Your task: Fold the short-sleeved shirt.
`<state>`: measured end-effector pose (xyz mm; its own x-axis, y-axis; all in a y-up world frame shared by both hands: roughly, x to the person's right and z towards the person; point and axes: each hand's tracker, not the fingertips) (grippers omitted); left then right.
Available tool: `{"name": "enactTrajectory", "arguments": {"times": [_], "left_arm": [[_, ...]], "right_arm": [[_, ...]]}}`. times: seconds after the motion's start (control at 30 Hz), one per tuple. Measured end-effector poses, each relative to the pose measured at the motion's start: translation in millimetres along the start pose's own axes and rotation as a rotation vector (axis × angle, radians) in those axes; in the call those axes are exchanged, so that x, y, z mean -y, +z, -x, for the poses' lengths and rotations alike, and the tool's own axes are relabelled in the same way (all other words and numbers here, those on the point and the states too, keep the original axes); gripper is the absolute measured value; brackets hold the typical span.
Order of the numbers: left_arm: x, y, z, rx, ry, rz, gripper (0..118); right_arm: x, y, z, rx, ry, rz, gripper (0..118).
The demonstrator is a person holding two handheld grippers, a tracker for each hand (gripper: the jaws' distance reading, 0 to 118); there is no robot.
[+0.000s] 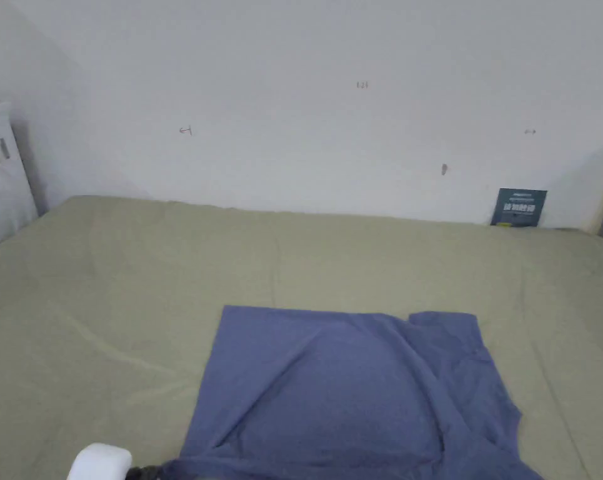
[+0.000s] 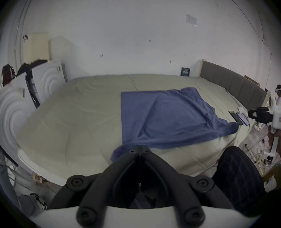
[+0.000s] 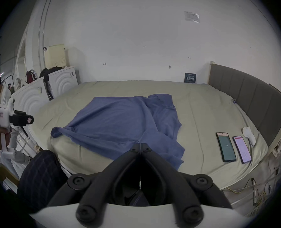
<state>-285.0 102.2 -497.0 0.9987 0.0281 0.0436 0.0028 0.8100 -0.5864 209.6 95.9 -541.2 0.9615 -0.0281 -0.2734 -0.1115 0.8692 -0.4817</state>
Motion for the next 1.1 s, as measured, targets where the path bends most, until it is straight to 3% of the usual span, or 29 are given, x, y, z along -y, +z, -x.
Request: {"name": "enactTrajectory", "arguments": {"times": [0.1,0.13,0.17,0.2,0.23,0.27,0.33,0.4,0.57,0.67,0.7,0.73,0.8,0.97,1.03,1.07,1.1], "left_arm": [[2,-9,23,-0.013,0.001,0.048,0],[6,-18,28,-0.004,0.017,0.060,9],[9,-28,39,0.032,0.051,0.079,32],[11,-36,47,0.053,0.065,0.092,68],[14,-50,56,0.095,0.078,0.123,112],[18,-65,54,0.138,0.095,0.183,118],[22,-80,57,0.068,0.012,0.138,118],[26,-102,51,0.041,-0.043,0.211,118],[30,-148,43,0.046,-0.085,0.290,118],[30,-163,33,-0.023,-0.157,0.309,118],[30,-165,31,-0.038,-0.167,0.315,113],[27,-164,30,-0.022,-0.141,0.296,89],[24,-164,29,-0.026,-0.108,0.290,8],[17,-163,28,-0.030,-0.067,0.310,8],[11,-159,30,-0.021,-0.043,0.297,8],[11,-158,29,-0.021,-0.036,0.293,8],[10,-157,29,-0.020,-0.036,0.289,8]], "right_arm": [[4,6,-9,-0.015,-0.015,-0.006,0],[5,7,-11,-0.017,-0.017,-0.001,0],[7,6,-7,-0.010,-0.012,0.005,0],[8,6,-8,-0.012,-0.016,0.011,0],[10,4,-10,-0.019,-0.022,0.022,0],[13,3,-11,-0.026,-0.028,0.031,0],[17,-1,-11,-0.019,-0.029,0.051,0],[19,-2,-12,-0.015,-0.028,0.059,0],[19,-10,-18,0.007,-0.048,0.089,0],[19,-13,-25,0.021,-0.058,0.105,0],[19,-14,-26,0.025,-0.062,0.112,0],[20,-16,-28,0.027,-0.067,0.121,0],[20,-17,-32,0.030,-0.071,0.128,0],[24,-34,-43,0.077,-0.067,0.192,0],[27,-45,-50,0.129,-0.031,0.221,0],[30,-52,-55,0.147,-0.003,0.236,5],[33,-58,-57,0.156,0.004,0.239,23]]}}
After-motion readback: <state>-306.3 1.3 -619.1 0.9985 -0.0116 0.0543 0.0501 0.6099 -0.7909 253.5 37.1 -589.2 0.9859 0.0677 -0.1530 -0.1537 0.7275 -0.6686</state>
